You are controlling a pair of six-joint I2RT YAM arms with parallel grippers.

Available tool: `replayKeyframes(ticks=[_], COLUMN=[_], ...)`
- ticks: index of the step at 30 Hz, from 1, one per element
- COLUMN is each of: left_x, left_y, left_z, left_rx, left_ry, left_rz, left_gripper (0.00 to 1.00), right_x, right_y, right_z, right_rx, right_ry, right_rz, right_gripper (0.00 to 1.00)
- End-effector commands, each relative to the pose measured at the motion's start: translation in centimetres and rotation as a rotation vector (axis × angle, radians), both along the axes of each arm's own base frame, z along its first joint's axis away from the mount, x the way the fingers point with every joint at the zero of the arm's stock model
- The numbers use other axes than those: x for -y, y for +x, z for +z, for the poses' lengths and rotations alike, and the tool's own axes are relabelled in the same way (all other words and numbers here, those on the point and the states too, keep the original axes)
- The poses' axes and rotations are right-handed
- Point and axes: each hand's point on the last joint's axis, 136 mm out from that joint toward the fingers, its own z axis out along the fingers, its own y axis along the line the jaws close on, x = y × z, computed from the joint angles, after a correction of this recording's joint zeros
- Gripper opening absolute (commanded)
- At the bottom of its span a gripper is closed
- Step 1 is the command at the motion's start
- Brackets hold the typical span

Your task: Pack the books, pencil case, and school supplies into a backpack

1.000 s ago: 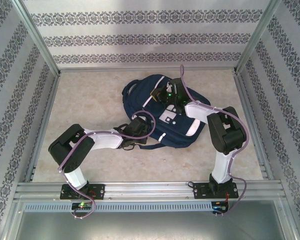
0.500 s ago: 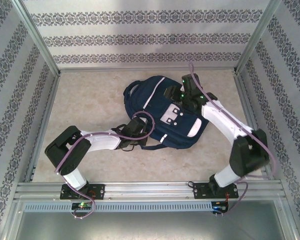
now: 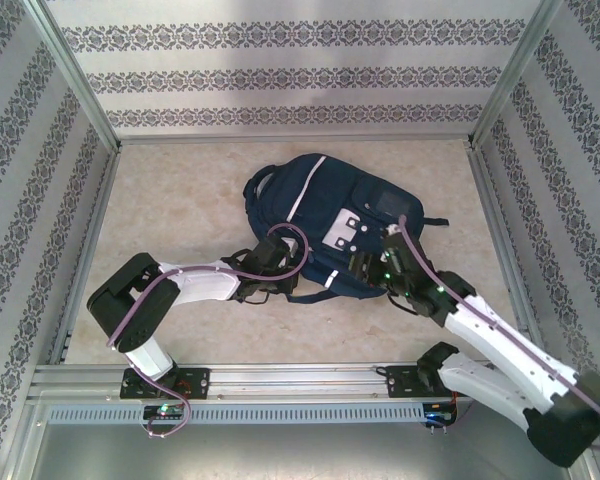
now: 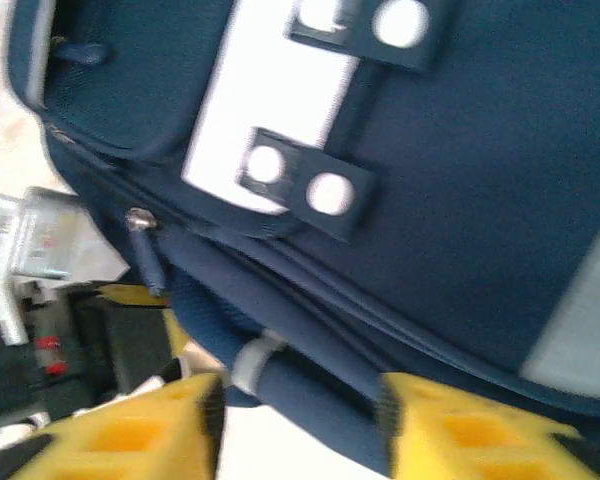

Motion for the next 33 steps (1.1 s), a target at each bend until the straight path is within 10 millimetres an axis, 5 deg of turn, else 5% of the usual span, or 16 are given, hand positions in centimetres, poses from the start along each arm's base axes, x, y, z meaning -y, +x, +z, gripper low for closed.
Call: replayKeyframes(ticks=[1,10,12,19,23,28,33], left_x=[0.6,2.1,2.5,4.9,7.0,7.8,8.3], left_y=[-0.1,0.2,0.3,-0.4,-1.3,-1.9,-2.3], left_z=[1.4,2.4,2.7,3.4,3.6,3.8,3.5], left_rx=[0.015,0.01,0.011,0.01,0.008,0.006,-0.015], left_ry=[-0.054,-0.107,-0.116,-0.13,-0.125,-0.112,-0.124], left_rz=[-0.022,-0.052,-0.06,-0.136,-0.207,-0.25,-0.277], left_gripper=[0.0,0.0,0.0,0.0,0.0,0.0,0.0], right_x=[2.0,-0.8,-2.0,-2.5,-1.5,3.0,6.4], right_y=[-1.1,-3.2,-3.5,-2.5,-0.9,0.5,2.9], right_z=[-2.4,-5.4,-5.9,-7.9,-8.6,-9.5,-8.3], right_rx=[-0.058,-0.136,-0.18,-0.237,-0.226,-0.241,-0.199], right_ry=[0.081,0.306,0.351,0.265,0.161,-0.068,-0.135], right_rz=[-0.121,-0.026,0.007,-0.027,-0.087,-0.232,-0.346], right_gripper=[0.0,0.0,0.12,0.03,0.05,0.09,0.17])
